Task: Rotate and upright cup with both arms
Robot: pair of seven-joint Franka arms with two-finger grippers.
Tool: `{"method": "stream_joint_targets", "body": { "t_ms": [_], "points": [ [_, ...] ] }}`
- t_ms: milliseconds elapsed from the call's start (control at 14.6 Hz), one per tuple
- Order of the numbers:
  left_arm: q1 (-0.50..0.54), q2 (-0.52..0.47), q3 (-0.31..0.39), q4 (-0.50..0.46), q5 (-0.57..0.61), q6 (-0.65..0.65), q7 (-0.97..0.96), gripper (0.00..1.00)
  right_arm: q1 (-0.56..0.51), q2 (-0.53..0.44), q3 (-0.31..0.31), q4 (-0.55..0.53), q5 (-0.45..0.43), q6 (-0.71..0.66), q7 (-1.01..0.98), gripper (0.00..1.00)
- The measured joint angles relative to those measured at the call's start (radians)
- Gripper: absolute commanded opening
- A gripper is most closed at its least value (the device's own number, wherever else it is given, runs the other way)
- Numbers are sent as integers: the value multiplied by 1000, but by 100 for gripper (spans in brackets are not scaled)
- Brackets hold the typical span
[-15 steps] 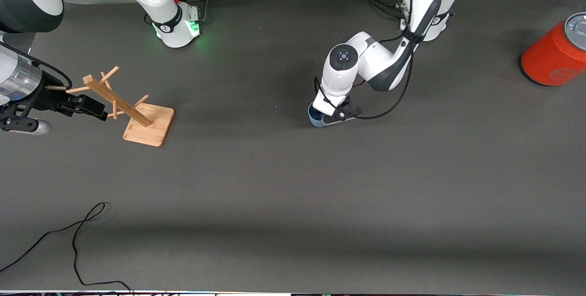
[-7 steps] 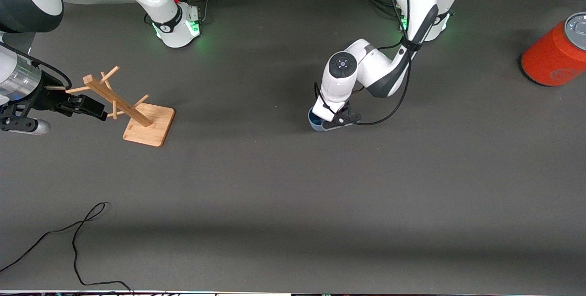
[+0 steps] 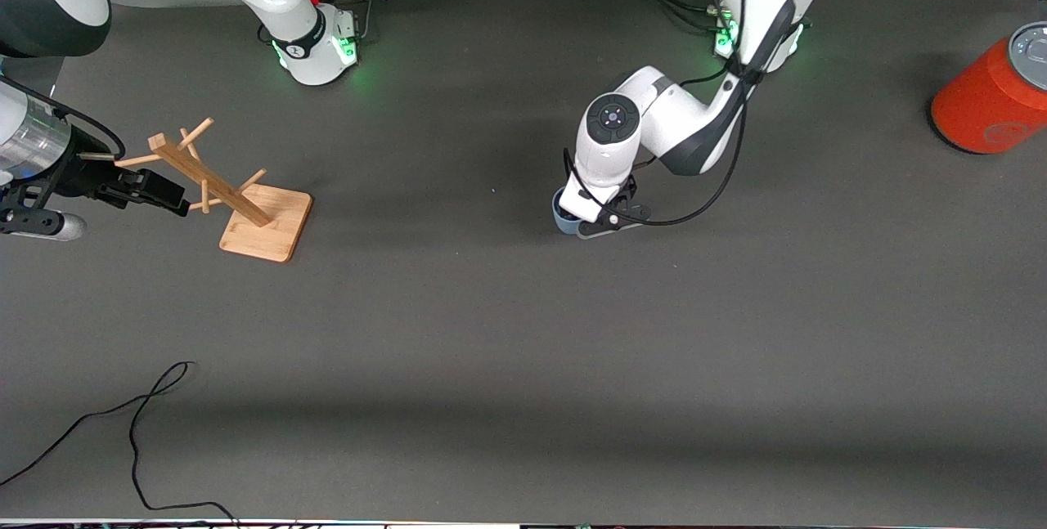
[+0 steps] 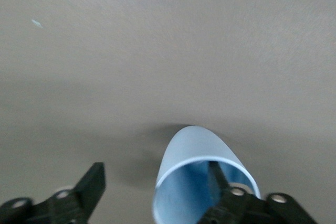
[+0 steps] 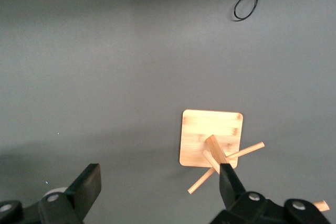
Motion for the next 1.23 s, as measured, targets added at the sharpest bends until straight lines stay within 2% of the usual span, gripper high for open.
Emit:
{"method": "stream_joint_targets", "body": {
  "t_ms": [137, 342, 479, 685, 822, 959, 1096, 1233],
  "points": [
    [10, -78, 0, 52, -35, -111, 17, 100, 0, 0, 0, 1, 0, 0, 0, 100],
    [60, -237, 3, 78, -85, -275, 90, 100, 0, 0, -1, 2, 0, 0, 0, 100],
    [158, -346, 7, 90, -123, -392, 201, 100, -1, 0, -1, 4, 0, 0, 0, 100],
    [383, -460, 20, 148, -187, -589, 470, 100, -4, 0, -5, 8, 1, 2, -18, 100],
    [500, -477, 29, 210, -200, -672, 614, 100, -8, 0, -13, 9, 19, 11, -51, 100],
    [566, -472, 44, 247, -201, -695, 727, 100, -9, 3, -29, 12, 34, 26, -92, 100],
    [564, -461, 92, 263, -195, -701, 799, 100, -8, 8, -32, 21, 36, 28, -108, 100],
    [520, -447, 164, 271, -179, -701, 856, 100, -4, 9, -29, 23, 36, 28, -112, 100]
  ]
}}
